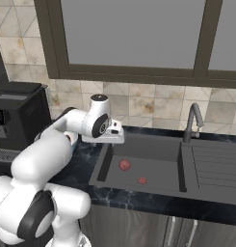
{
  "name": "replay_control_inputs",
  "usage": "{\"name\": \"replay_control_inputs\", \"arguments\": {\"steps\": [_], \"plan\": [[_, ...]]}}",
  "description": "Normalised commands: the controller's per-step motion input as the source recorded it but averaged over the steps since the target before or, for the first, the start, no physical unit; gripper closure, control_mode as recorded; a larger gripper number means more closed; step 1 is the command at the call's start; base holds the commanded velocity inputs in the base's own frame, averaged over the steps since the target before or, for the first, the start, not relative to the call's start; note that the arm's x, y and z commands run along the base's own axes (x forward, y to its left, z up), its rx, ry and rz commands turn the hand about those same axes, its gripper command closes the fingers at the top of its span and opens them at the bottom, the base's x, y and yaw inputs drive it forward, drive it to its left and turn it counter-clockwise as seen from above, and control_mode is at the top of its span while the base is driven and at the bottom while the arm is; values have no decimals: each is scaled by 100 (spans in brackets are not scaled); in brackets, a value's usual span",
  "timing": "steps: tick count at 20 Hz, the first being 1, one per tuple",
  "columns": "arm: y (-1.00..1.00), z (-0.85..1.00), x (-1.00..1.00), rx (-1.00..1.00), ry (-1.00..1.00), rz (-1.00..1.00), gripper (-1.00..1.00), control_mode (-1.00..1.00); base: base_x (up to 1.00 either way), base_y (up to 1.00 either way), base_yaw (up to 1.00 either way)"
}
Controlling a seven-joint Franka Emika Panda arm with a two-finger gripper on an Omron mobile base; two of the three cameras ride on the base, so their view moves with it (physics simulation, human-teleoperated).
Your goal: Pick the potatos from the cabinet and place them in one bowl. Pick the onion from the sink and place it in the other bowl.
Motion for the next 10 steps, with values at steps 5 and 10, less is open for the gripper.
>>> {"name": "replay_control_inputs", "arguments": {"steps": [5, 10], "plan": [[-20, -12, 9, 0, 0, 0, -100, -100, 0, 0, 0], [-13, -25, 22, 0, 0, 0, -100, -100, 0, 0, 0]]}}
